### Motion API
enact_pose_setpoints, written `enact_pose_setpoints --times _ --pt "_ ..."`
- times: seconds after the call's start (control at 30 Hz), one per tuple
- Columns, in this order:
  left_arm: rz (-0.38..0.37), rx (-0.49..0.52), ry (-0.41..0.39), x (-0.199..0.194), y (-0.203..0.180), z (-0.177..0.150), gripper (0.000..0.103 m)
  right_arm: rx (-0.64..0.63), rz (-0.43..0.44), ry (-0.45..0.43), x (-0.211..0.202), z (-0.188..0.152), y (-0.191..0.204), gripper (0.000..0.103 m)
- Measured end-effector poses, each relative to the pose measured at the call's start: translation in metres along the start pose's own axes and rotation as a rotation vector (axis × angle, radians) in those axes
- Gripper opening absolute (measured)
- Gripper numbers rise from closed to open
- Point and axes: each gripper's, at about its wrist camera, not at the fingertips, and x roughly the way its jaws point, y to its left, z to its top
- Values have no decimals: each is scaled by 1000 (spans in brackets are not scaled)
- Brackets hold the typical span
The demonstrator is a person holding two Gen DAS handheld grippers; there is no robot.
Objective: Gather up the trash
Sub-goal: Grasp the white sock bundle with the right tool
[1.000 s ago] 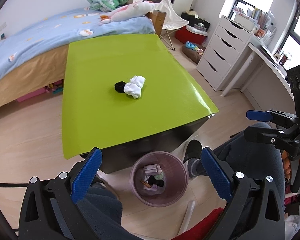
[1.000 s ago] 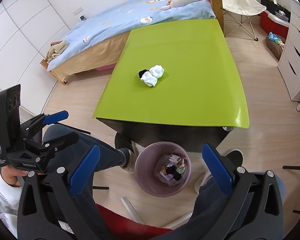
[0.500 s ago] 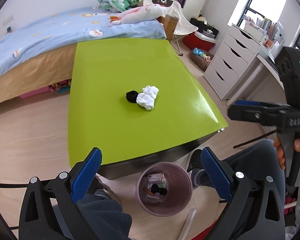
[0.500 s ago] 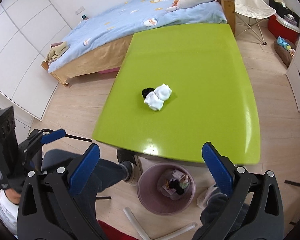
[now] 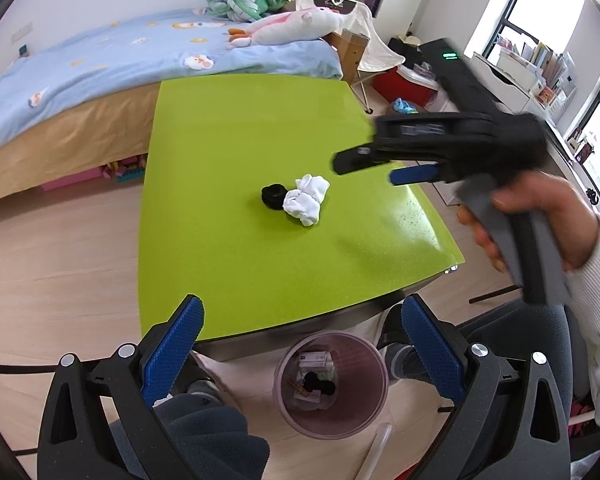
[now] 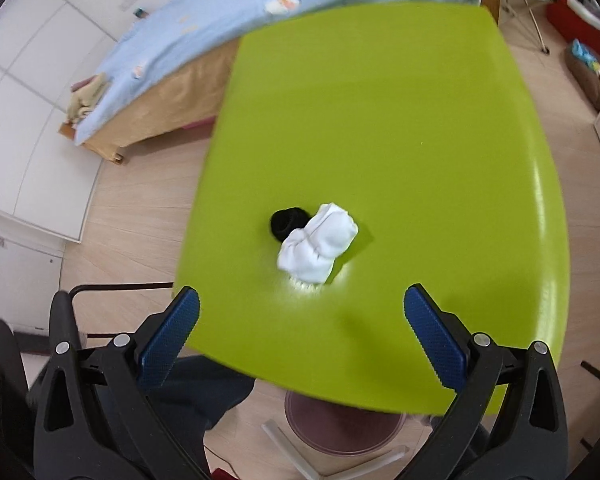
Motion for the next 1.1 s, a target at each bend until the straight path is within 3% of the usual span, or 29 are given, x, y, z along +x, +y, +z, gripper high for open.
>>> enact_pose_setpoints --times 0.37,0.47,0.63,0.77,0.9,1.1 --pt "9 -29 1 -1 10 0 95 149 23 109 62 21 -21 99" --pt "9 -28 -1 -1 11 0 95 178 24 131 72 22 -27 78" --pt "11 -37 3 0 13 -1 95 190 46 133 77 23 -26 64" --pt "8 -35 7 1 12 -1 95 204 48 134 79 22 -30 36" --pt "8 -33 9 2 12 0 95 194 55 119 73 21 -32 30" --pt "3 -10 8 8 9 13 95 194 75 79 50 18 -38 29"
